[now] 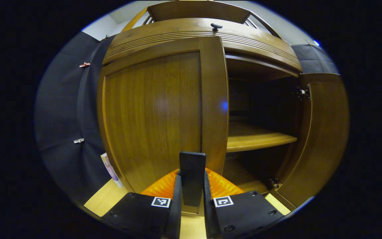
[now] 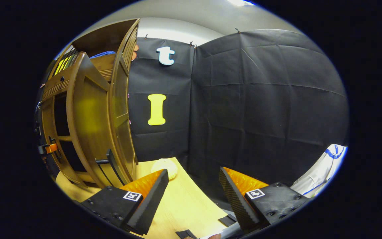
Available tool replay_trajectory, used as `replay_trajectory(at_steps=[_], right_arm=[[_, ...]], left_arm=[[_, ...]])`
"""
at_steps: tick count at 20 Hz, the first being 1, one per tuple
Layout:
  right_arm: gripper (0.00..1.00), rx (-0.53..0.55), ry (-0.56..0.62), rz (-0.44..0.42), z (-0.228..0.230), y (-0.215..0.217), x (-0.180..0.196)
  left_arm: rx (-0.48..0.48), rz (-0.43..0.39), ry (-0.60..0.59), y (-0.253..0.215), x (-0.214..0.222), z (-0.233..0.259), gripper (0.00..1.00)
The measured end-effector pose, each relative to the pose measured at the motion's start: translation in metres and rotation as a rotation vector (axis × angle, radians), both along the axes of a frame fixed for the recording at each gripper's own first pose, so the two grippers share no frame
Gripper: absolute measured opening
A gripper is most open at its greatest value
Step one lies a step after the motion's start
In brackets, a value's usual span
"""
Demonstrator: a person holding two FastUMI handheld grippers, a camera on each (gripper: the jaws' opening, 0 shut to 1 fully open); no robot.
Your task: Open the right door of the double-door shoe cabinet with the right hand, and open the left door with the left hand.
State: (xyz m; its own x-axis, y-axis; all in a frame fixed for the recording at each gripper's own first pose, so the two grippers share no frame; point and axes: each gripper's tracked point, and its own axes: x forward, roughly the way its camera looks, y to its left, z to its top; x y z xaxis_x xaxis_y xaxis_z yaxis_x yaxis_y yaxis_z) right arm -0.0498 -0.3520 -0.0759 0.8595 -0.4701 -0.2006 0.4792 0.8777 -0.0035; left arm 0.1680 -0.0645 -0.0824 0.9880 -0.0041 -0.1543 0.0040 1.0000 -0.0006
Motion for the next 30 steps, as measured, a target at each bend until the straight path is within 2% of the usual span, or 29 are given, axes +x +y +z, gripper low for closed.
replay_trajectory(at_steps=[9,18,20,25,30], right_arm=[[1.0,0.006,-0.007,-0.009,0.0,0.012,0.005],[0.98,0.025,-0.025,0.007,0.005,0.045,0.007],[0.98,0.037,-0.031,0.021,0.01,0.061,0.0],[0.98,0.031,-0.062,0.09,0.026,0.109,-0.019],[0.98,0.005,-0.075,0.166,0.037,0.143,-0.015]], left_arm=[[0.0,0.001,-0.007,0.048,-0.08,-0.004,0.3],[-0.002,0.024,-0.025,0.102,-0.123,-0.008,0.22],[-0.009,0.032,-0.026,0.115,-0.131,-0.009,0.23],[0.003,0.067,-0.017,0.155,-0.146,-0.017,0.15],[0.022,0.083,-0.027,0.199,-0.156,-0.018,0.13]])
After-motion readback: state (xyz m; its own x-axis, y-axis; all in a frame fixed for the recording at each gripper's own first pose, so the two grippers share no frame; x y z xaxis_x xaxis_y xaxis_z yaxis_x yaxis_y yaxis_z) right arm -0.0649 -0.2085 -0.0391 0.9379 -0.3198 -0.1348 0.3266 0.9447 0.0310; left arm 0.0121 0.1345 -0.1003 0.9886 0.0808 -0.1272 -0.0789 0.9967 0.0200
